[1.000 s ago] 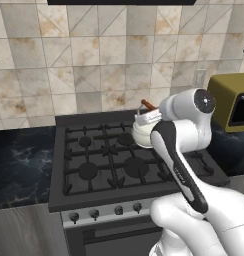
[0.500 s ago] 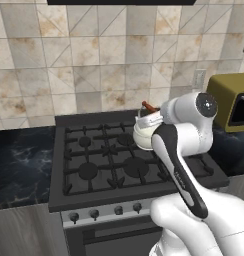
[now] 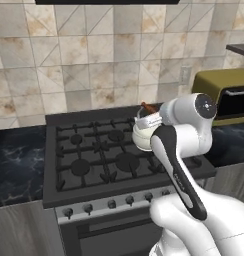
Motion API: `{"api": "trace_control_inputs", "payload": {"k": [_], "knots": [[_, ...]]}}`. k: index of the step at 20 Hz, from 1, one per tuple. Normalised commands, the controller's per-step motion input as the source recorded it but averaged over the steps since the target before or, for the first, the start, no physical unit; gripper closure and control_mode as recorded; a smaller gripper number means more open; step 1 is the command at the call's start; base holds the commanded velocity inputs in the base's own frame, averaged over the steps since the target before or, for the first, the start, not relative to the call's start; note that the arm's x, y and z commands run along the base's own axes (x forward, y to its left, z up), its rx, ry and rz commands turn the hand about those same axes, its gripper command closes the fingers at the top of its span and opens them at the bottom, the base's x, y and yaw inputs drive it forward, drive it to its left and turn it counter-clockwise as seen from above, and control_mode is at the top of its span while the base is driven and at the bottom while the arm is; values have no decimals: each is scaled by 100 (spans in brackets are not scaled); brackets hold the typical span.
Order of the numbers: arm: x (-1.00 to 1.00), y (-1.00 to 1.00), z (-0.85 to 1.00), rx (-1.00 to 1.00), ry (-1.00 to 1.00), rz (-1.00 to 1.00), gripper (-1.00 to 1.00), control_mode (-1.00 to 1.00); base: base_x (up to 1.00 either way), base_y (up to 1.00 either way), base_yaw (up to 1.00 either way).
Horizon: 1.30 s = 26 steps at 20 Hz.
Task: The kettle is done boiling. Turn off the stove, then wait for 300 timesteps before moving the kettle to the dining table.
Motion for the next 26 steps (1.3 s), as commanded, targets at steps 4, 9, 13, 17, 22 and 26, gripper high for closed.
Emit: {"api": "trace_control_inputs", "payload": {"k": [4, 9, 13, 17, 22, 26], "knots": [[0, 0, 0, 0, 0, 0, 100, 100, -36, -13, -25], [0, 0, 0, 0, 0, 0, 100, 100, -34, -14, -34], [0, 0, 0, 0, 0, 0, 100, 100, -24, -16, -36], [0, 0, 0, 0, 0, 0, 100, 100, -13, -35, -36], [0, 0, 0, 0, 0, 0, 100, 100, -8, -37, -37], [0, 0, 0, 0, 0, 0, 100, 100, -5, -35, -36]]}}
